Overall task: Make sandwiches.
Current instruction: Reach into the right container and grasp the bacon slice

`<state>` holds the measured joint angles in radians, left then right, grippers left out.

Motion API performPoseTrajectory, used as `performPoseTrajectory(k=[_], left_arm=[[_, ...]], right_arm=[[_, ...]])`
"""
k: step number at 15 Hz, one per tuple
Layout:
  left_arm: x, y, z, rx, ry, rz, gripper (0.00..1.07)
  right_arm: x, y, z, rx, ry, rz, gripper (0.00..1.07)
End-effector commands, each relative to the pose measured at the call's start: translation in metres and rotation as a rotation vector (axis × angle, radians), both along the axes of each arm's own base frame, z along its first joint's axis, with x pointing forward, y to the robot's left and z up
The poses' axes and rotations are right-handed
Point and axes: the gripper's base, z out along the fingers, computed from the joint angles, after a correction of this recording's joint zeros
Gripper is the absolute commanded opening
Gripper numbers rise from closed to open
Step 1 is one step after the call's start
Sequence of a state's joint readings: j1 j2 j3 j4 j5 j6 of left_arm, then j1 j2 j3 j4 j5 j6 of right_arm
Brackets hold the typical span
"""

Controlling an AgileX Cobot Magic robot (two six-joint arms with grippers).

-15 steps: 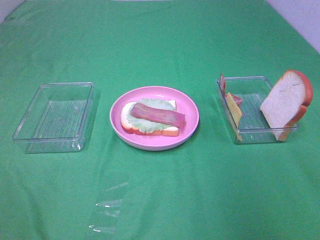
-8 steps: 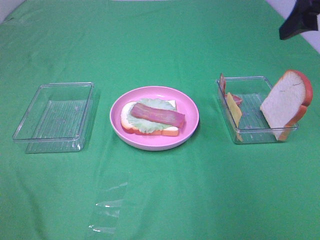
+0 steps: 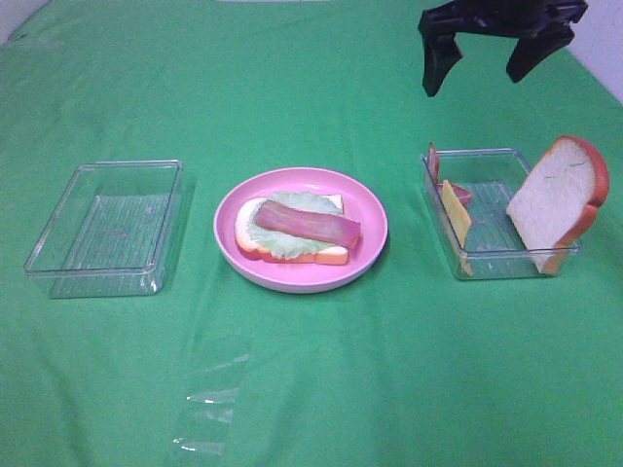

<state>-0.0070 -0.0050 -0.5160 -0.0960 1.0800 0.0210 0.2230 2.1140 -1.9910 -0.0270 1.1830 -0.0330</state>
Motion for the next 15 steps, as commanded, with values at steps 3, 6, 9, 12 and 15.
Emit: performPoseTrajectory(k=[3,6,9,12,15], left_arm=[[-0.002,-0.001,0.000,-0.008,-0.018,-0.005,1.00],[-0.002,-0.001,0.000,-0.007,-0.018,-0.005,1.00],[-0.002,-0.001,0.000,-0.007,-0.018,-0.005,1.00],[-0.002,-0.001,0.000,-0.007,-0.018,-0.005,1.00],[-0.002,-0.001,0.000,-0.007,-0.018,-0.005,1.00]], right_arm=[[0.022,0.008,-0.053,0.013,0.116,-0.061,0.97],[0.026,0.010,-0.076,0.014,0.163,-0.072,0.97],[0.028,0.013,-0.088,0.052,0.192,-0.135,0.96],[0.030,0.015,-0.090,0.070,0.178,-0.152,0.94],[0.032,0.015,-0.090,0.079,0.157,-0.153,0.94]])
